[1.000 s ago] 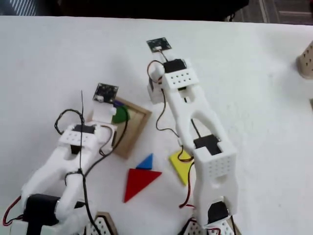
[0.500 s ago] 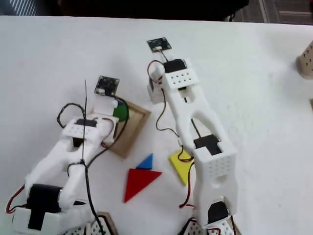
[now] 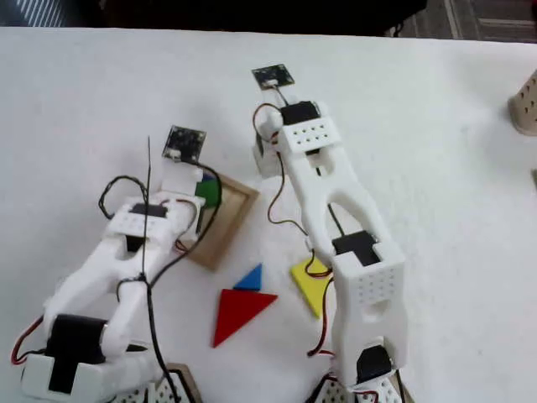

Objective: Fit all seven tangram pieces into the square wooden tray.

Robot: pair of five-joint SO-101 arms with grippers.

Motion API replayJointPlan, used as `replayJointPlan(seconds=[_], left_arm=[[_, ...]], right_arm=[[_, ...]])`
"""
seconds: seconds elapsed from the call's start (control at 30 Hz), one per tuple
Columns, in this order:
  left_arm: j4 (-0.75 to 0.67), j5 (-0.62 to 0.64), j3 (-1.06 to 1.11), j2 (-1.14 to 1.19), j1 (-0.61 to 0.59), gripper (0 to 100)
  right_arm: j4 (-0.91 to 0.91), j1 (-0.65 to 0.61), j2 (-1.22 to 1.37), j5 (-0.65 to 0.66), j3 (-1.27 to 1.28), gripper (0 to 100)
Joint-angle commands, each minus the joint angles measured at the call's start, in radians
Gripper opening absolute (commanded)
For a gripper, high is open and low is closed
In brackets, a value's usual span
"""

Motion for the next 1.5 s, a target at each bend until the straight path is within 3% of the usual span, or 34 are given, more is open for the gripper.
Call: replayJointPlan(seconds=[0.0, 0.8, 1.07, 1.47], left_arm=[[-0.028, 0.008, -0.052, 0.001, 0.015, 2], [-0.069, 0.008, -0.048, 0.005, 0.013, 2], [-0.061, 0.008, -0.132, 0.122, 0.005, 2], [-0.043, 0.008, -0.120, 0.056, -0.002, 2]], right_arm=[[-0.012, -0.004, -0.013, 0.009, -0.014, 1.7], [-0.007, -0.004, -0.013, 0.002, -0.014, 1.7], [-0.007, -0.004, -0.013, 0.002, -0.014, 1.7], [-0.007, -0.004, -0.013, 0.009, -0.014, 1.7]])
